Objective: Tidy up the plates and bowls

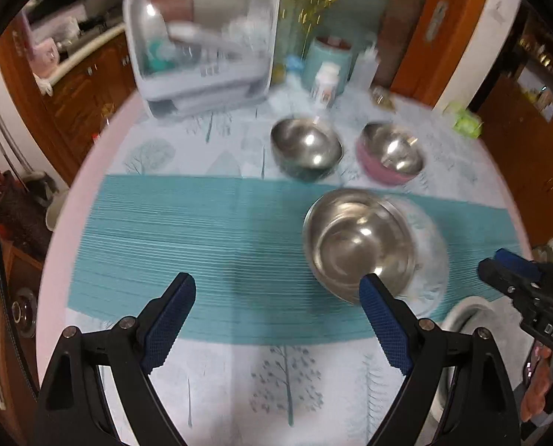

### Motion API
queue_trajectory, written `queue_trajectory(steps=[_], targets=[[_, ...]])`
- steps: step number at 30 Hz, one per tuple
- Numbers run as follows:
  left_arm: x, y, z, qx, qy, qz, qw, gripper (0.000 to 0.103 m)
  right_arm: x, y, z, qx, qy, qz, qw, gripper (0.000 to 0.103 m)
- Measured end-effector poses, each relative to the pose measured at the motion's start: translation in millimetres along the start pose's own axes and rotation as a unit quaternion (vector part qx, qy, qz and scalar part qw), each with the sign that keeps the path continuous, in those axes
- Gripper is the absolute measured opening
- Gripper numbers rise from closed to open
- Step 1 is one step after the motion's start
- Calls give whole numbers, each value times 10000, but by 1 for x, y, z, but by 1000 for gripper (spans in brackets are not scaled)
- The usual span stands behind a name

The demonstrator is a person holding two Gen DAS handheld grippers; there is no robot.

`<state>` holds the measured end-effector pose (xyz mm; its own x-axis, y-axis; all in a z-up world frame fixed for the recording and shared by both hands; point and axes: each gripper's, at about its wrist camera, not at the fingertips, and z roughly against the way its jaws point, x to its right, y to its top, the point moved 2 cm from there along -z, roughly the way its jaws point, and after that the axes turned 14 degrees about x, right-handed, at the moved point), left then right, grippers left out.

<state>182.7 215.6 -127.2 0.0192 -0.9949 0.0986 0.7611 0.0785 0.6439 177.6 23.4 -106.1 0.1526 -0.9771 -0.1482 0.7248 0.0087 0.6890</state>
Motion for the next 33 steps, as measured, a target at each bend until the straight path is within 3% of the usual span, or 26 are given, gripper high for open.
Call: queue_trajectory(steps=[4, 11, 18, 20, 22, 24, 25, 28, 30, 33], targets=[[15, 3, -50, -281, -125, -331, 9990, 89, 10, 0, -40, -284, -166, -327, 9989, 51], [34, 0, -101, -619, -200, -655, 9957, 89, 31, 1, -80, -594, -322, -833, 9942, 51], [28, 6, -127, -840, -404, -378, 9949, 88, 35, 1, -110, -891, -317, -1031, 9902, 50], [28, 7, -133, -928, -507, -324, 9939, 85, 34, -1, -115, -978, -277, -1019, 9896, 39], [28, 5, -139, -1031, -567, -303, 9926, 79, 33, -5, -123, -1117, -228, -1031, 9881, 30], [28, 3, -144, -1174, -663, -240, 9906, 58, 33, -8, -127, -1203, -175, -1090, 9866, 18], [29, 1, -147, -1295, -750, -177, 9886, 53, 33, -10, -128, -1233, -193, -1103, 9860, 14], [31, -3, -147, -1388, -898, -158, 9861, 41, 34, -13, -128, -1238, -227, -1096, 9860, 9], [34, -6, -146, -1383, -928, -240, 9857, 20, 36, -15, -128, -1256, -160, -1160, 9851, 9], [39, -9, -142, -1395, -919, -392, 9852, 16, 37, -17, -123, -1251, -168, -1175, 9850, 8]])
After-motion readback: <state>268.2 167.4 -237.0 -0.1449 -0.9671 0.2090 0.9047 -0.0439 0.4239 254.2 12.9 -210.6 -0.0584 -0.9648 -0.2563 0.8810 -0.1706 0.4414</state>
